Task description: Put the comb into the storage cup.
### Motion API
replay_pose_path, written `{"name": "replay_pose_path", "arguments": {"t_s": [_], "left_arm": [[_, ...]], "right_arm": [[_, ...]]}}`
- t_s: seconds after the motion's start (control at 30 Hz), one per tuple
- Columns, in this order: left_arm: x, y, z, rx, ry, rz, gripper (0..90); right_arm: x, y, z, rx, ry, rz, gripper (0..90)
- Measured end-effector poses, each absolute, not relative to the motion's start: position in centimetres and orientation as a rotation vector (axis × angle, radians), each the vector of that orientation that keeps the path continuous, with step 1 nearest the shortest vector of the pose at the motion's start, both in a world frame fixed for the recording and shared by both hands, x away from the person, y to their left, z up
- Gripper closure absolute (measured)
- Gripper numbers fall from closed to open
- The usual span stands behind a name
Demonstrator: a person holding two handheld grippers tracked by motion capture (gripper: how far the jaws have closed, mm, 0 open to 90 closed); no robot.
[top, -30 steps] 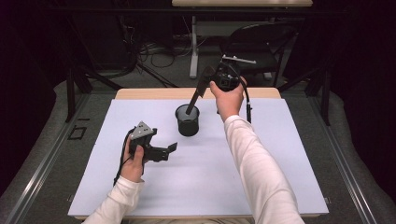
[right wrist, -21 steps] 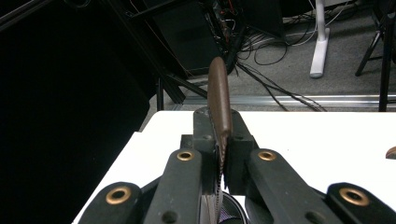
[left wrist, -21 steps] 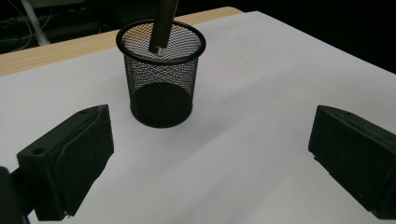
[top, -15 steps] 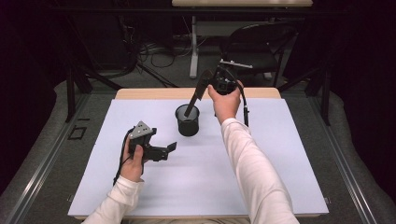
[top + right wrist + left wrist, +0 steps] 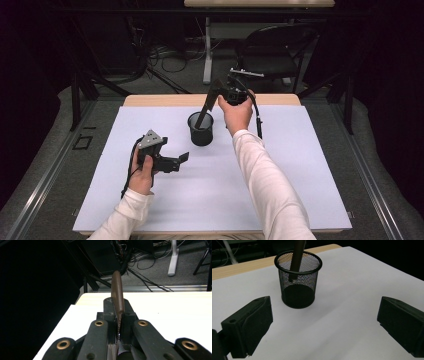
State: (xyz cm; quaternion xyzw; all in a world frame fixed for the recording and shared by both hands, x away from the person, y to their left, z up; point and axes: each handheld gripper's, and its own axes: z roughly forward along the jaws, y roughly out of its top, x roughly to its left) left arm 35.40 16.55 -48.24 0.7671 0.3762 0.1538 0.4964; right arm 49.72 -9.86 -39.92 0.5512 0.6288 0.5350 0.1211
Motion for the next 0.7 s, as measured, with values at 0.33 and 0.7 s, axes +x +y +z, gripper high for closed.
{"name": "replay_pose_path", "arguments": {"t_s": [0.33, 0.7], "left_arm": [[35.4, 16.5, -48.3, 1.860, 0.909, 0.370, 0.4], [35.4, 16.4, -48.4, 1.865, 0.909, 0.368, 0.4]], "right_arm": [[49.7, -9.2, -40.9, 1.614, 1.855, 1.555, 86.4], [49.7, -9.1, -42.0, 1.636, 1.865, 1.553, 86.3]]}}
